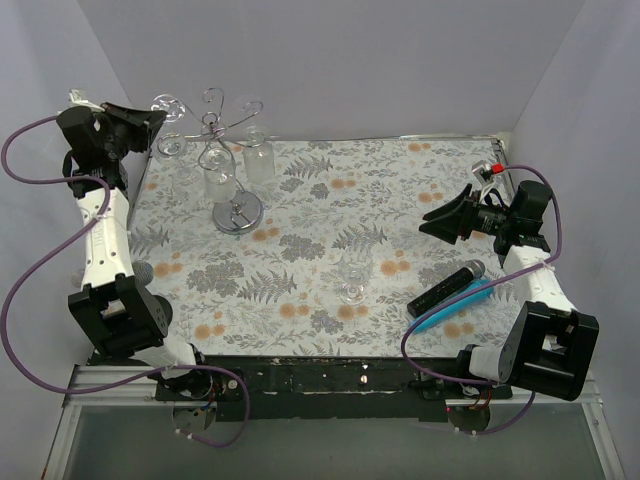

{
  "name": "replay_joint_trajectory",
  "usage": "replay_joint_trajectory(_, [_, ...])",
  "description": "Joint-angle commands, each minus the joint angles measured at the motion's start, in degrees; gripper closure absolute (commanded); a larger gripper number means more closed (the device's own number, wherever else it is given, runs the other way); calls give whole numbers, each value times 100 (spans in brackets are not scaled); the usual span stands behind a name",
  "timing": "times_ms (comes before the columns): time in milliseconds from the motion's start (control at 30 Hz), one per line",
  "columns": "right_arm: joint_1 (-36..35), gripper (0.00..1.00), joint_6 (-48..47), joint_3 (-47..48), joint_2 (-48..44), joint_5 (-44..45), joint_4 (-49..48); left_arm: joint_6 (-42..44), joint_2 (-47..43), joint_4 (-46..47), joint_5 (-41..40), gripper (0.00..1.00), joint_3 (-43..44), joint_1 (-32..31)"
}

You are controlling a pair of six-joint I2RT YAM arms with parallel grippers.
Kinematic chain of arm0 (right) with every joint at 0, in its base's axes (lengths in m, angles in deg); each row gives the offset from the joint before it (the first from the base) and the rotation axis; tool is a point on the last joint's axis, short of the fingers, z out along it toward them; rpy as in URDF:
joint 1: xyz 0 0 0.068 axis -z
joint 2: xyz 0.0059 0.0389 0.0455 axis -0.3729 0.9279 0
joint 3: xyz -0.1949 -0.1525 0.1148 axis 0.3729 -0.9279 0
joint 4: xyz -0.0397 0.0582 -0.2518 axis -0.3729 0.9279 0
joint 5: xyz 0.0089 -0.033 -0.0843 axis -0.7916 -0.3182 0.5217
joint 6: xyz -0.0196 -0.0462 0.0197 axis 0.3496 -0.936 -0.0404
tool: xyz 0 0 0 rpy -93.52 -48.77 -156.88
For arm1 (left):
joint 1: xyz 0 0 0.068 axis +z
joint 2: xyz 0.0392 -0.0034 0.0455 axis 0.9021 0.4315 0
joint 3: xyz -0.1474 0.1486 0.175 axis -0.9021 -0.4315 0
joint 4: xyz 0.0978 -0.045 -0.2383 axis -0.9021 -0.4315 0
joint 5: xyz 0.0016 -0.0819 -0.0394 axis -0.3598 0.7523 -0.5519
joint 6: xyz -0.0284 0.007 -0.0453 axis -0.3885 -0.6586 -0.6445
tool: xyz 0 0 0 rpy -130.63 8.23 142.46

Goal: Place the wine glass upside down on the wine glass rack
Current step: Turn the wine glass upside down at the wine rack.

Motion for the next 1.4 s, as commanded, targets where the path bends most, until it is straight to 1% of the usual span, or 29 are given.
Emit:
replay_joint_trajectory(0, [34, 30, -24, 122, 48, -34, -23, 127, -143, 113, 293, 100, 395, -63])
replay_joint_trajectory(333, [34, 30, -24, 122, 66, -34, -23, 40, 155, 86, 645, 100, 641, -90])
replay_joint_trajectory(600, [34, 30, -15, 122, 75, -25, -23, 13, 348, 77, 724, 100, 799, -169])
replay_joint_trajectory(1033, [34, 30, -15, 122, 92, -34, -23, -39, 630, 165, 434, 100, 1080, -204])
replay_joint_trajectory(1367, [34, 30, -15, 122, 93, -34, -23, -57, 709, 183, -13, 100, 1248, -195])
